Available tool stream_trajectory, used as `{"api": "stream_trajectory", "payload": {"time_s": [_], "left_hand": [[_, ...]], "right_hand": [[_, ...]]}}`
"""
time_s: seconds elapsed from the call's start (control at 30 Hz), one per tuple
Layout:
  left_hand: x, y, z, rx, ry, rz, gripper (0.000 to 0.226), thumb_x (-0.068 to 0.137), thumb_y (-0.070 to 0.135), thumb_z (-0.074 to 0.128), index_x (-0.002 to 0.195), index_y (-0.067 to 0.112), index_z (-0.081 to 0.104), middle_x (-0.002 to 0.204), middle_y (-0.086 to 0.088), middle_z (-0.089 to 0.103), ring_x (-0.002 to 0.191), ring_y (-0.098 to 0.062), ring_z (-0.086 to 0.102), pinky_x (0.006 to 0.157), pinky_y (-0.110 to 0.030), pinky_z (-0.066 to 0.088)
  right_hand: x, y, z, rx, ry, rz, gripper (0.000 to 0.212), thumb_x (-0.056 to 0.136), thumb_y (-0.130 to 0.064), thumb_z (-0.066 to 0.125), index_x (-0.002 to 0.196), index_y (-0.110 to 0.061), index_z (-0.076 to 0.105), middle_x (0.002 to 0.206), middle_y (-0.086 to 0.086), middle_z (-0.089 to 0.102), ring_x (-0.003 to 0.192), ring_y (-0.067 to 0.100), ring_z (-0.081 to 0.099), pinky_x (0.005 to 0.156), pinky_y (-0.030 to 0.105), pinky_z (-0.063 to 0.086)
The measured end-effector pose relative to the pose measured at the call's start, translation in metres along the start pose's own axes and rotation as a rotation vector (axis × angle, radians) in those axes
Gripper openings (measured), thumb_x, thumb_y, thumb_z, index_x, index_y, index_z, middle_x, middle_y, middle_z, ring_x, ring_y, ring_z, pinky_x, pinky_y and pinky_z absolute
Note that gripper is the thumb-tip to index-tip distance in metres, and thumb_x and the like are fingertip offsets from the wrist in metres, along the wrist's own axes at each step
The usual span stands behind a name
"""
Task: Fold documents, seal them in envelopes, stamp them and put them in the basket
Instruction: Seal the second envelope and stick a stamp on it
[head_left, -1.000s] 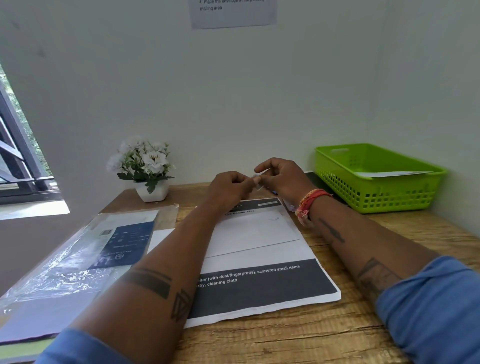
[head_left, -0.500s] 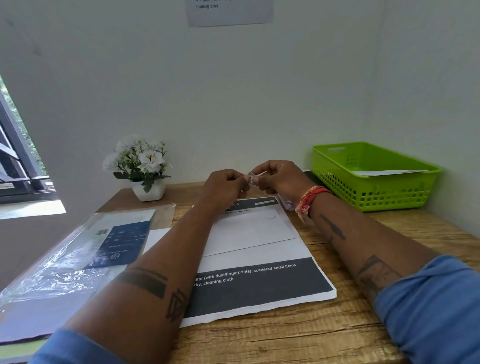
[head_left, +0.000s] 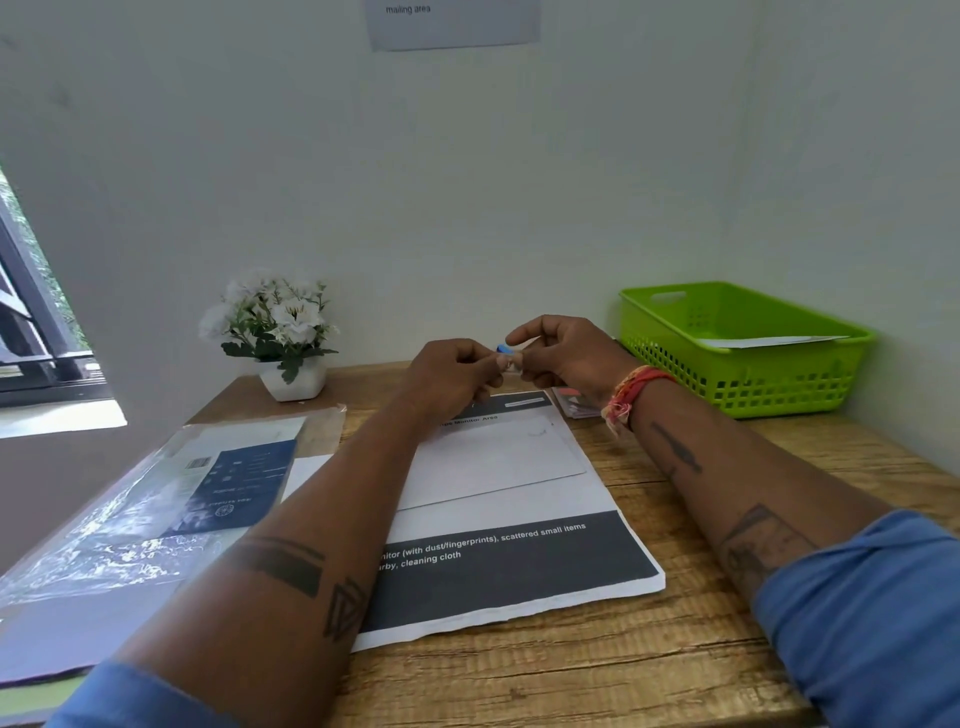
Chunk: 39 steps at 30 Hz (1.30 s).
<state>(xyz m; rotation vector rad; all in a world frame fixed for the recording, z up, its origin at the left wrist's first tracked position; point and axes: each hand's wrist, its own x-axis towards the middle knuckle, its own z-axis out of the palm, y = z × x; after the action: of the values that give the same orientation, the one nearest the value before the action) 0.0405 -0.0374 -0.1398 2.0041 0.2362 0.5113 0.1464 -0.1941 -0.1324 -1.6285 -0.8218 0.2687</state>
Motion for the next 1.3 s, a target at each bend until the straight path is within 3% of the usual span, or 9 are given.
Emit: {"api": "stream_trajectory", "payload": {"time_s": [0.13,0.3,0.47,0.57,0.67,0.77,0.9,1.07,1.3], "left_hand": [[-0.001,0.002,0.001,-0.022,-0.007,-0.024,0.019,0.092,0.033,0.071,0.09,0.015,0.076,0.084,-0.001,0.078,0.066,-0.01,0.063,0.068,-0.032,0.049],[-0.002,0.001,0.001,-0.077,0.021,-0.033,0.022,0.091,0.033,0.073,0.092,0.012,0.075,0.084,-0.001,0.078,0.067,-0.011,0.062,0.068,-0.033,0.049],[-0.004,0.003,-0.002,-0.079,-0.008,-0.042,0.024,0.09,0.034,0.074,0.095,0.011,0.075,0.086,-0.002,0.078,0.067,-0.011,0.062,0.061,-0.024,0.051],[-0.005,0.006,-0.002,-0.039,-0.054,-0.041,0.023,0.091,0.034,0.073,0.094,0.012,0.075,0.087,-0.003,0.078,0.065,-0.009,0.062,0.057,-0.019,0.051],[-0.005,0.004,-0.007,0.057,-0.082,-0.023,0.019,0.092,0.03,0.072,0.092,0.012,0.075,0.085,-0.006,0.077,0.061,-0.011,0.06,0.057,-0.022,0.049],[-0.005,0.0,-0.013,0.315,-0.166,0.006,0.016,0.087,0.034,0.076,0.083,0.018,0.076,0.077,-0.004,0.075,0.06,-0.01,0.059,0.064,-0.028,0.05],[-0.011,0.002,-0.014,0.509,-0.307,0.057,0.009,0.08,0.037,0.082,0.084,0.03,0.077,0.078,0.013,0.071,0.075,-0.007,0.062,0.076,-0.031,0.052],[-0.013,0.005,-0.012,0.597,-0.341,0.142,0.011,0.082,0.032,0.082,0.091,0.035,0.076,0.1,-0.005,0.07,0.097,-0.024,0.064,0.09,-0.04,0.051],[-0.013,0.003,-0.011,0.578,-0.341,0.141,0.01,0.083,0.031,0.081,0.091,0.033,0.077,0.095,-0.003,0.07,0.085,-0.013,0.058,0.089,-0.038,0.051]], "right_hand": [[0.001,-0.001,0.0,0.096,0.113,-0.035,0.021,0.086,0.001,0.071,0.107,-0.005,0.068,0.077,0.02,0.065,0.07,0.028,0.058,0.069,0.038,0.049],[-0.001,-0.003,-0.001,0.181,0.099,0.014,0.021,0.089,-0.01,0.073,0.108,-0.004,0.067,0.08,0.013,0.068,0.066,0.018,0.061,0.062,0.028,0.053],[0.003,0.006,-0.003,0.047,-0.013,0.039,0.02,0.082,-0.017,0.081,0.099,-0.009,0.074,0.09,0.016,0.073,0.081,0.022,0.067,0.089,0.045,0.055],[0.003,0.004,-0.006,0.06,0.014,0.032,0.012,0.086,-0.015,0.076,0.095,-0.007,0.075,0.092,0.021,0.073,0.082,0.025,0.067,0.091,0.048,0.055],[0.0,0.0,-0.012,-0.002,-0.007,0.022,0.012,0.089,-0.01,0.072,0.097,-0.002,0.073,0.085,0.019,0.071,0.076,0.024,0.064,0.073,0.037,0.057],[-0.005,0.0,-0.018,-0.095,-0.183,0.071,0.005,0.089,-0.006,0.069,0.091,-0.006,0.074,0.078,0.011,0.069,0.066,0.015,0.063,0.058,0.025,0.052],[-0.011,-0.001,-0.02,-0.31,-0.389,0.11,0.008,0.088,-0.012,0.073,0.089,-0.018,0.078,0.082,0.005,0.072,0.072,0.013,0.062,0.066,0.023,0.052],[-0.011,-0.01,-0.024,-0.482,-0.465,0.092,0.013,0.085,-0.021,0.077,0.097,-0.019,0.08,0.1,0.01,0.076,0.08,0.013,0.066,0.082,0.037,0.056],[-0.013,-0.014,-0.017,-0.629,-0.455,0.055,0.013,0.083,-0.02,0.08,0.095,-0.019,0.078,0.076,-0.012,0.073,0.069,-0.001,0.064,0.064,0.014,0.047]]}}
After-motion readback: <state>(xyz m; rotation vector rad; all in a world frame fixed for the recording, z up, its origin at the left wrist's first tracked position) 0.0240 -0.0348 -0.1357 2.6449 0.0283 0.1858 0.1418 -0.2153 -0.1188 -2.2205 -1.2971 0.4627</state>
